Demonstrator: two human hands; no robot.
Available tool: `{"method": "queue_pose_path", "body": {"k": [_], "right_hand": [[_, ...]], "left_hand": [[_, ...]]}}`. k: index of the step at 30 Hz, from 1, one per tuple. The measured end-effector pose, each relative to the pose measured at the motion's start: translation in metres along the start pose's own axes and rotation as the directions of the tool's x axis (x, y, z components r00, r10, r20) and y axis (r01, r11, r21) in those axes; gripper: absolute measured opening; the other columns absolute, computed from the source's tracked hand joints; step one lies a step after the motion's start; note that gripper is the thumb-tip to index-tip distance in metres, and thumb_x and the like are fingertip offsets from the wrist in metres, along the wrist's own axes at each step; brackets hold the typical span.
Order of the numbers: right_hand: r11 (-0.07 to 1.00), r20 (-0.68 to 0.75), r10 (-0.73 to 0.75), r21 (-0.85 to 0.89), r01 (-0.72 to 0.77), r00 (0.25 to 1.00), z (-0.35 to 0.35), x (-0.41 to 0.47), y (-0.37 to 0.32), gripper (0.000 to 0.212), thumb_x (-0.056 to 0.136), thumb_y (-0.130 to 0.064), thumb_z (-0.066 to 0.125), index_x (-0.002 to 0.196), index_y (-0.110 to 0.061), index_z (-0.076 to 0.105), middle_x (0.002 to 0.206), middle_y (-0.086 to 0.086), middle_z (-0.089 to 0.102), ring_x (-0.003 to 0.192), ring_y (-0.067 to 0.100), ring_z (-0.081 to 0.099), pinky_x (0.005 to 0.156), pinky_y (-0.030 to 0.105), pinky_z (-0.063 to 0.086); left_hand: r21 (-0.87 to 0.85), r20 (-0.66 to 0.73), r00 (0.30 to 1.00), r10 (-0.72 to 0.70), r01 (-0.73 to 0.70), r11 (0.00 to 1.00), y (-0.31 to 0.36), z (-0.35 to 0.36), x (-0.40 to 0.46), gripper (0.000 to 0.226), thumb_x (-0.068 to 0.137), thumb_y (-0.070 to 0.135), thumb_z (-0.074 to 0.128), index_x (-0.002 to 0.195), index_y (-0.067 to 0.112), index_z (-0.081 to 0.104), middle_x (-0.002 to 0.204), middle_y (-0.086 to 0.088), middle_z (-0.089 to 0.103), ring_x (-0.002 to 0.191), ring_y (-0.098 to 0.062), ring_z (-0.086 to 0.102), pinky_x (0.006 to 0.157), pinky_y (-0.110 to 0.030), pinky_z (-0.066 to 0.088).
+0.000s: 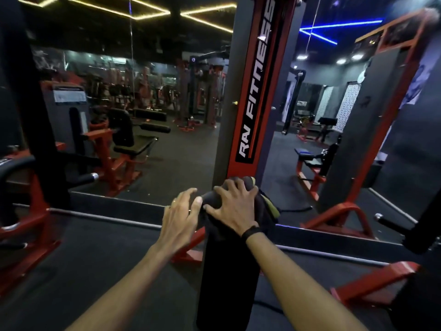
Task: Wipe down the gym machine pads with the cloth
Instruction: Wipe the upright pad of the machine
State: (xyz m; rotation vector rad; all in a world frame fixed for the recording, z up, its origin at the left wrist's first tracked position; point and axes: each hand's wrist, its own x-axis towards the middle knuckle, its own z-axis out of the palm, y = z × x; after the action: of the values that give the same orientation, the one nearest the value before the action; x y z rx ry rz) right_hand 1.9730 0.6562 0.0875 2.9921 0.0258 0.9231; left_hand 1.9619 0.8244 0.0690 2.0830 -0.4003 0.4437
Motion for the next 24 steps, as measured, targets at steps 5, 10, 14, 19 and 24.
{"method": "queue_pose_path", "body": {"k": [5,10,14,19,24], "right_hand": [[0.999,-0.065,-0.038,-0.033,0.036,0.997,0.012,0.019,0.020,0.064,0.076,-0.082,0.040,0.101,-0.031,0.071,0.105,-0.005,0.066,0.102,0.023,0.055,0.082,0.045,0.039],[0.997,-0.176,0.075,0.048,-0.067,0.982,0.017,0.016,0.030,0.062,0.078,-0.079,0.043,0.103,-0.030,0.072,0.105,-0.007,0.068,0.100,0.020,0.057,0.074,0.039,0.036],[0.980,-0.242,0.194,0.099,-0.174,0.951,0.018,0.014,0.035,0.061,0.076,-0.074,0.047,0.103,-0.027,0.075,0.107,-0.008,0.070,0.102,0.021,0.060,0.073,0.041,0.040],[0.935,-0.276,0.336,0.208,-0.285,0.900,0.016,0.009,0.043,0.058,0.075,-0.073,0.049,0.102,-0.028,0.074,0.107,-0.009,0.070,0.104,0.020,0.058,0.074,0.043,0.050],[0.880,-0.293,0.445,0.322,-0.351,0.846,0.021,-0.001,0.053,0.057,0.077,-0.071,0.048,0.104,-0.027,0.073,0.106,-0.009,0.068,0.103,0.019,0.057,0.070,0.036,0.048]], "left_hand": [[-0.009,-0.005,1.000,0.025,-0.025,1.000,-0.005,0.018,0.020,0.056,0.096,0.049,0.034,0.137,0.016,0.054,0.136,0.000,0.059,0.124,-0.021,0.055,0.107,-0.046,0.040],[-0.082,0.032,0.995,0.095,-0.092,0.992,0.005,0.043,0.044,0.064,0.093,0.056,0.029,0.138,0.018,0.050,0.144,0.003,0.050,0.132,-0.016,0.047,0.109,-0.047,0.038],[-0.154,0.053,0.988,0.145,-0.136,0.979,0.011,0.056,0.059,0.059,0.096,0.049,0.037,0.145,0.017,0.044,0.154,0.001,0.039,0.139,-0.016,0.040,0.114,-0.043,0.035],[-0.203,0.097,0.981,0.171,-0.148,0.968,0.016,0.071,0.067,0.065,0.093,0.050,0.037,0.150,0.018,0.039,0.156,0.001,0.036,0.141,-0.017,0.039,0.115,-0.042,0.033],[-0.230,0.171,0.957,0.235,-0.193,0.954,0.025,0.084,0.078,0.070,0.087,0.061,0.033,0.146,0.023,0.044,0.150,0.005,0.044,0.136,-0.014,0.044,0.112,-0.043,0.036]]}}
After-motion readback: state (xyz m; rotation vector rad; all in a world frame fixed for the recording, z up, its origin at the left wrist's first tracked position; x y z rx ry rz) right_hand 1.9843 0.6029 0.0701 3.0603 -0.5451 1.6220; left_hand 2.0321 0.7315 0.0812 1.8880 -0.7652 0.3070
